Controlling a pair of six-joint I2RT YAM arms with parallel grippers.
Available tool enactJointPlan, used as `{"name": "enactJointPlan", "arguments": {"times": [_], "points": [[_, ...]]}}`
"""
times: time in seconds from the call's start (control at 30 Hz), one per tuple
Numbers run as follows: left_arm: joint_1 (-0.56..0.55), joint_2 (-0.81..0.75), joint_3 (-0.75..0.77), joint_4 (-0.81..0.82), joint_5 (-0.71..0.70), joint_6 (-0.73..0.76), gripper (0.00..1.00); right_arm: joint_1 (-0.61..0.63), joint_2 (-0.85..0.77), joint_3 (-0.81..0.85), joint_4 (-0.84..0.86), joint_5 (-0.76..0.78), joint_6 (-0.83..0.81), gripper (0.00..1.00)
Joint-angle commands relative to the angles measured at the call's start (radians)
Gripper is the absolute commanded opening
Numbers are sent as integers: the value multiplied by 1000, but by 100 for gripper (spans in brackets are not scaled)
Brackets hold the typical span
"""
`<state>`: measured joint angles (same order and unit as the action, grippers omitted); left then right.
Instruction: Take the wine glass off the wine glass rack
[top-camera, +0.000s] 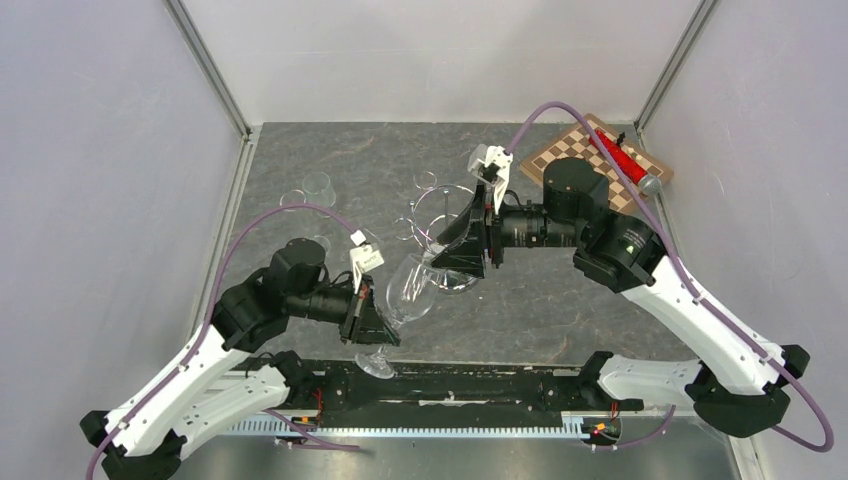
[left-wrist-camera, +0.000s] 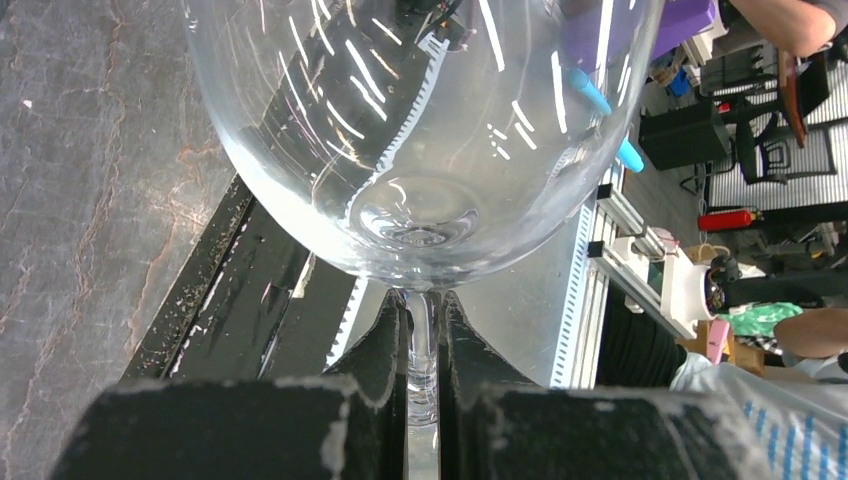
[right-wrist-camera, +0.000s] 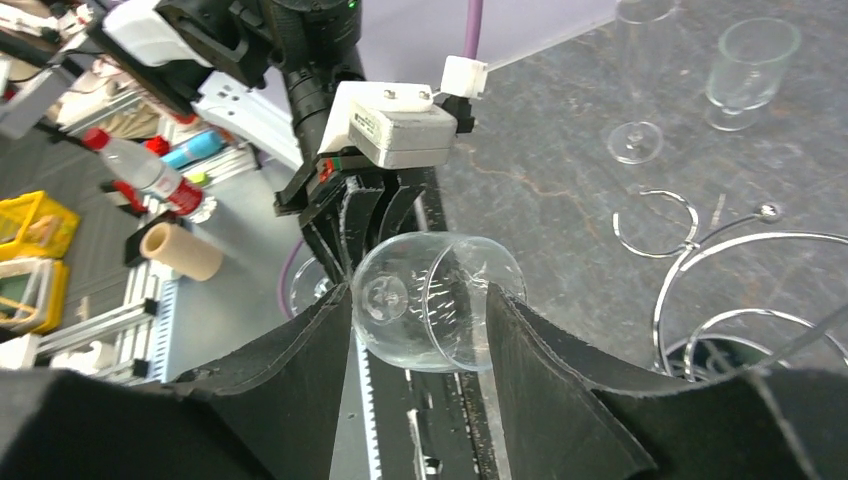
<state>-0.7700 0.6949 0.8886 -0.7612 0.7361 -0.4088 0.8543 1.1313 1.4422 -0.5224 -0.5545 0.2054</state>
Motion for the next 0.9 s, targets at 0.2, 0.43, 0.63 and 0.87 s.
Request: {"name": "enactJointPlan", "arguments": {"times": [0.2, 0.43, 0.63, 0.87], "points": [[-2, -20, 3, 74, 92, 110, 2, -32, 43, -46, 43, -245, 6, 48], [-2, -20, 9, 52, 111, 141, 2, -32, 90, -44, 41, -322, -40, 48], [-2, -14, 16, 17, 118, 170, 2, -32, 90, -51, 30, -395, -83, 42], [-3, 3, 16, 12, 131, 188, 2, -32, 105, -59, -4, -424, -107, 36]]}}
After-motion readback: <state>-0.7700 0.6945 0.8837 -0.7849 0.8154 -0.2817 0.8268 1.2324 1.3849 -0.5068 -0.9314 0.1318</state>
